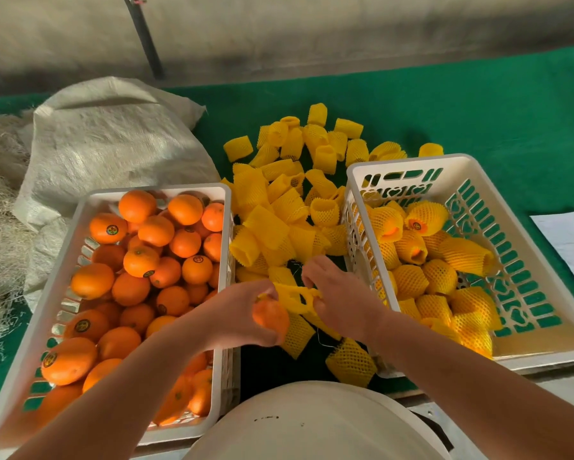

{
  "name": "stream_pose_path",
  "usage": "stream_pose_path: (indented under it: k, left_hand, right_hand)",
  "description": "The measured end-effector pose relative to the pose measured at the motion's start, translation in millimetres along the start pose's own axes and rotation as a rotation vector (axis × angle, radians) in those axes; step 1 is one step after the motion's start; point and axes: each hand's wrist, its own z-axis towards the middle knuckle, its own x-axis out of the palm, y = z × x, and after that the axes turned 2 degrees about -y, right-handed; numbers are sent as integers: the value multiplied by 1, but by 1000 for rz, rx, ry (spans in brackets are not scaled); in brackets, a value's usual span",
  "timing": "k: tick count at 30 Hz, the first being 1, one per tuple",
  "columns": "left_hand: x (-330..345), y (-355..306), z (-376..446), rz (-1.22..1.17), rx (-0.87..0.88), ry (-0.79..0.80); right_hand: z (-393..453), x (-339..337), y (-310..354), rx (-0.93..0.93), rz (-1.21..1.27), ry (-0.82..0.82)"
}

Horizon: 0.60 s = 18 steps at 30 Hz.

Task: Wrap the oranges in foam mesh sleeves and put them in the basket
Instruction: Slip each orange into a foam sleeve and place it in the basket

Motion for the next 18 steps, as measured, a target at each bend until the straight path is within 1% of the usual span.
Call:
stream_pose_path:
  k: [3, 5, 8, 10, 13, 16, 18]
  left_hand:
    - [-5, -8, 1, -466, -92, -19]
    - [-4, -11, 2, -729, -181, -44]
    - [-2, -13, 2, -921, -247, -53]
    - [-3, -12, 2, -1054, -264, -46]
    - [-2, -9, 4, -1368, -271, -68]
    - [1, -10, 8, -1661, -281, -130]
    - [4, -16, 11, -1793, -326, -205]
  right_hand:
    - [-3, -1, 10, -133, -98, 52]
    - [-4, -1, 13, -170, -131, 76]
    - [-4, -7, 12, -160, -113, 69]
    - [-6, -9, 10, -162, -123, 100]
    - [-13, -7, 13, -137, -167, 179]
    - [-15, -4, 21, -90, -201, 228]
    - [-15, 0, 27, -64, -226, 248]
